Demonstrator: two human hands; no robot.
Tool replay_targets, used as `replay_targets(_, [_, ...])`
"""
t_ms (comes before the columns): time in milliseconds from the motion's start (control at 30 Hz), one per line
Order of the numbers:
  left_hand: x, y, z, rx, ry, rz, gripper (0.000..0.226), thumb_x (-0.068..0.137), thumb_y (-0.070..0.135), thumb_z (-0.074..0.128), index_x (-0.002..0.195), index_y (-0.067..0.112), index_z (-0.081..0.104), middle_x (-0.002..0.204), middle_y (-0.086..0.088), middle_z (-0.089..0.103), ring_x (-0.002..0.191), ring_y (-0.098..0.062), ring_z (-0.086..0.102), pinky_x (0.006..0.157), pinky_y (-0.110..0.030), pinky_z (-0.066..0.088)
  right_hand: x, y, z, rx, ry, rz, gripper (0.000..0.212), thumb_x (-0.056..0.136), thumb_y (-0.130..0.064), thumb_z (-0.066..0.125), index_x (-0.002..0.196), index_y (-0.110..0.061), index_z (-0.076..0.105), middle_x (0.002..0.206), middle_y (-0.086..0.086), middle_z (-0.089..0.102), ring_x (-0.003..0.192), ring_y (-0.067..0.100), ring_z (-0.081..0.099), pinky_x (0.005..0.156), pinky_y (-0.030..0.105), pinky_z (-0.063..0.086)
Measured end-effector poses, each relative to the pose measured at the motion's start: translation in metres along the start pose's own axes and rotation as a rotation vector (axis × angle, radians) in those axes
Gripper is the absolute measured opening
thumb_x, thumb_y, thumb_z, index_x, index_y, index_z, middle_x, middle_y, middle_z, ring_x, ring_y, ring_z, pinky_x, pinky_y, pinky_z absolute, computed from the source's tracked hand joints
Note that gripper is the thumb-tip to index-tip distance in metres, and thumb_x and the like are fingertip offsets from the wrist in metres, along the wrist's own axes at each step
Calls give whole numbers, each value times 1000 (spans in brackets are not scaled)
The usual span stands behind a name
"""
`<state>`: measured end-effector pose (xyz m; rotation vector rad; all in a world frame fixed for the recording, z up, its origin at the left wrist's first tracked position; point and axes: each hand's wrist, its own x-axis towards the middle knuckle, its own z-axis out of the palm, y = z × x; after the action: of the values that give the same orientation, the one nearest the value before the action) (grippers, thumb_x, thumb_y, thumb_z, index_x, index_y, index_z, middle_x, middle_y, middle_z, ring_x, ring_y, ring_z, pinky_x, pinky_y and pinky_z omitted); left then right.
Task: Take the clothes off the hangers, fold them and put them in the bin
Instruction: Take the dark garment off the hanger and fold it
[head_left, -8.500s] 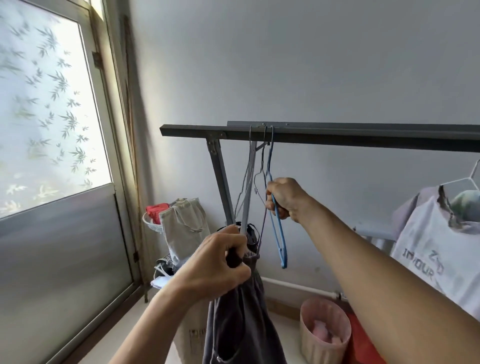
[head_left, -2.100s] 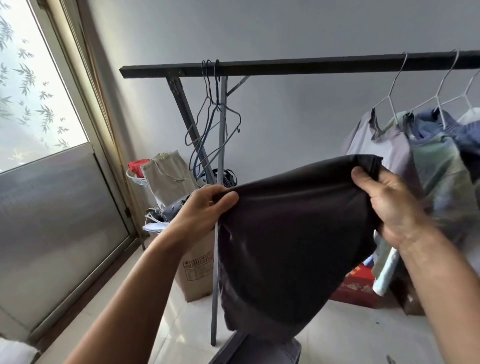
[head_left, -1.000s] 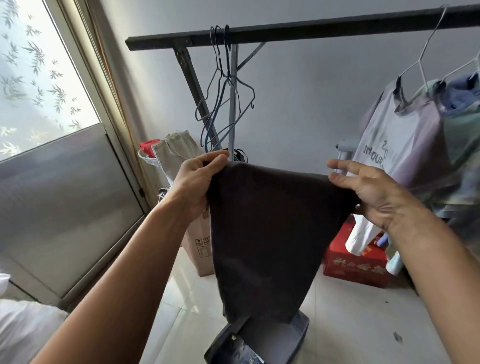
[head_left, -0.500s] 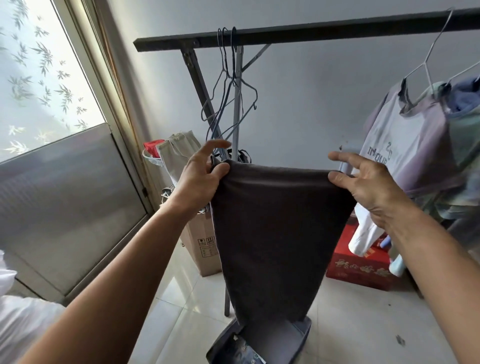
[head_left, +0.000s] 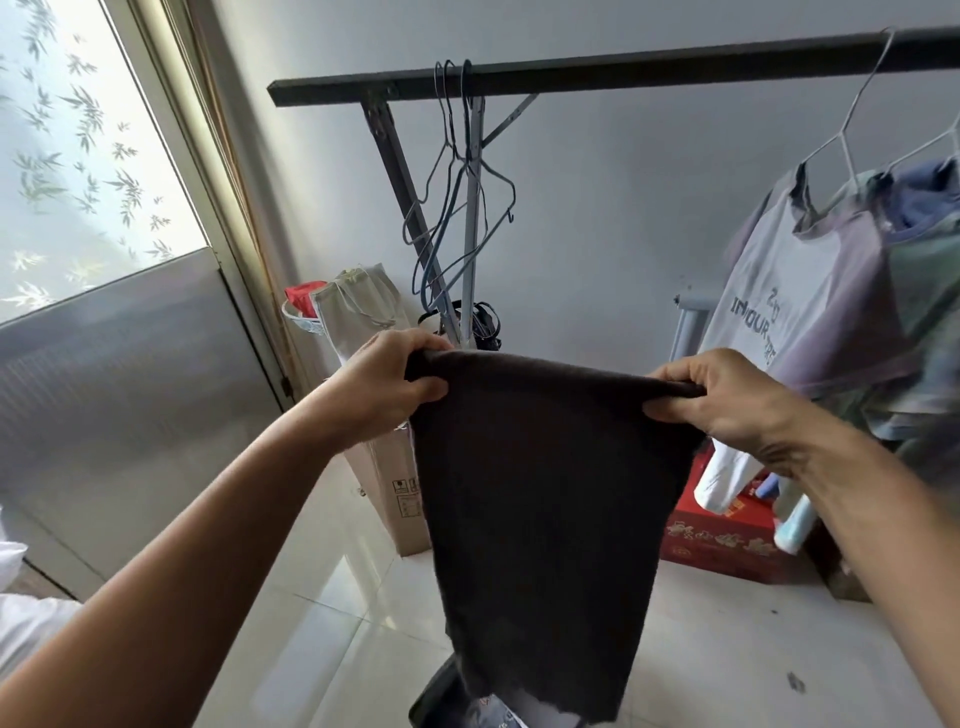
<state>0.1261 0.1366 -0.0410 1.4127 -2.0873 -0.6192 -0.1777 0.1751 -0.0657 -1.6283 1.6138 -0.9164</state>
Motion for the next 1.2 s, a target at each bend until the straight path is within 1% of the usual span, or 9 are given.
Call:
replay_targets(67, [-5,-2,-2,101,20,38,15,92,14,65,86,28,62,80,6,64,72,0,58,62,-10,41,-2,-4,-2,1,65,-59,14,86,-4,69,80,-15,75,77,6,74,69,10,65,69,22,50])
replay_targets(167, [-5,-10,-7,68,64,50,8,91,24,66,84,21,67,93,-1,56,83,-12,55,70,-20,43,-6,-8,-8,44,129,-149,7,85,-7,70,86,-13,74,86,7,72,75,11,63,71,18,49])
replay_targets(267, [-10,-12,-7,-441,53,-7,20,89,20,64,102,6,69,111,-8,60,94,-15,62,73,-20,53,-10,-7,-11,261,152,-211,16,77,-11,73,89,-21,72,92,-3,70,83,4,65,73,9,49])
replay_targets(367, [-13,-6,0,-864,42,-25,22,89,19,56,99,3,66,89,-5,72,83,-14,69,72,-22,58,-14,-11,-8,524,112,-242,21,66,-24,76,85,-17,75,87,2,73,83,14,68,76,21,56])
replay_targets(667, [-7,-3,11,-1260,143,-85,38,81,42,60,97,11,74,93,-9,75,81,-19,73,74,-33,62,-4,-33,17,903,289,-276,32,60,-29,80,85,-12,70,84,4,72,85,23,66,82,40,56])
replay_targets(767, [-20,-8,36,-1284,-109,-200,67,48,67,81,93,16,80,102,-9,76,90,-21,74,69,-32,61,2,-44,17,906,336,-282,24,65,-26,80,82,-15,68,86,8,67,86,24,62,82,41,54])
replay_targets(833, [-28,-17,59,-1278,-167,-224,91,26,58,94,101,11,73,100,-7,76,88,-18,74,68,-28,59,8,-48,15,867,353,-274,12,77,-18,77,81,-16,65,87,10,63,85,24,60,80,39,53])
replay_targets(1000, [-35,-27,93,-1104,-101,-184,34,69,18,81,100,6,74,109,-17,73,99,-27,70,82,-30,57,15,-46,10,863,386,-242,11,83,-13,74,80,-17,64,88,11,61,86,25,59,82,41,53])
replay_targets(1200, [-25,-9,73,-1149,33,-233,23,77,21,65,93,5,70,88,-10,76,77,-17,73,68,-25,59,16,-38,-9,768,457,-154,10,86,-18,70,79,-12,69,72,-2,72,80,21,67,79,44,59])
